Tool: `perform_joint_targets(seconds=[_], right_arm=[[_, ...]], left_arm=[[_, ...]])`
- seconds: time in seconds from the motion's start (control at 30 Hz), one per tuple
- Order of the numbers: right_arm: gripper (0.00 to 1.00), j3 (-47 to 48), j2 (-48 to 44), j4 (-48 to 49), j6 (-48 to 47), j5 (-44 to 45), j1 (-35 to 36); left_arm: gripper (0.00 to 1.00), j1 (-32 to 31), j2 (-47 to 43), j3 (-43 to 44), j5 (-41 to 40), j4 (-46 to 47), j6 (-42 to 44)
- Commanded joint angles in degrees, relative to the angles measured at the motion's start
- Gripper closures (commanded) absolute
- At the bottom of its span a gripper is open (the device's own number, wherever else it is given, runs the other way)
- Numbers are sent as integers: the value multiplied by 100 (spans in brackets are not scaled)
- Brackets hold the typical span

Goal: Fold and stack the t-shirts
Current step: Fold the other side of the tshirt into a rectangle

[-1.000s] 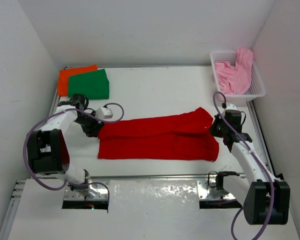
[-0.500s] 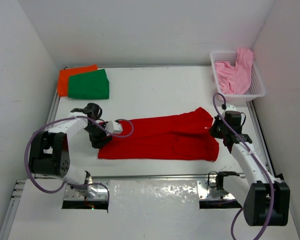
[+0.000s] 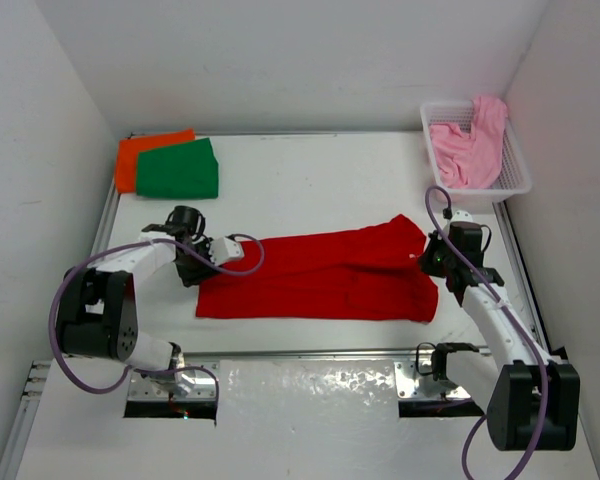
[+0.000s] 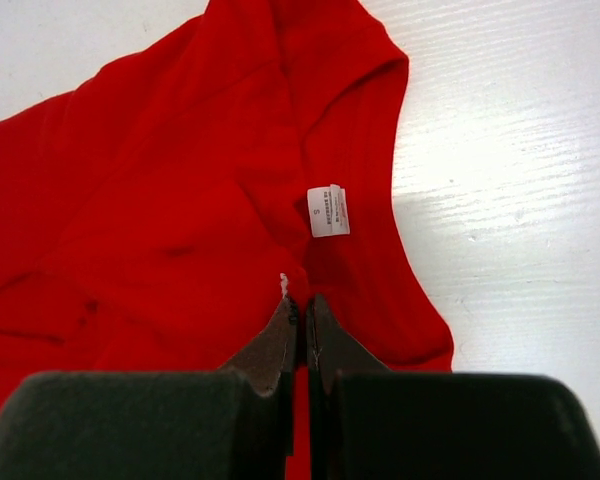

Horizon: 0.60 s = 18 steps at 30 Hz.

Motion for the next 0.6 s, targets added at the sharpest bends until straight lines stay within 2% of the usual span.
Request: perform_joint_targets(seconds=[0.0,0.13,0.17,0.2,0.3,0.43,0.57], right_arm=[[100,11,18,106,17,13,-4],[100,72,53,45,-9,74,-4],[100,81,62,36,-18,74,-4],[100,90,71,54,-18,74,-4],[100,116,97,89,-18,48,-4],[100,475,307,159,-88,48,-4],[100,1091,834,352,-185,-14,-4]], left_arm=[[59,-63,-83,-55,86,81,-28],[64,-63,-65,-160,175,-61,8],[69,-63,-74,-195,192,-96,16],[80,-63,-74,-204,227,-131,-10],[100,-63,-100,-169,263,60,-194],[100,-46,31,208,17,457,-948],[100,68,461,1023,-1,651,-1468]])
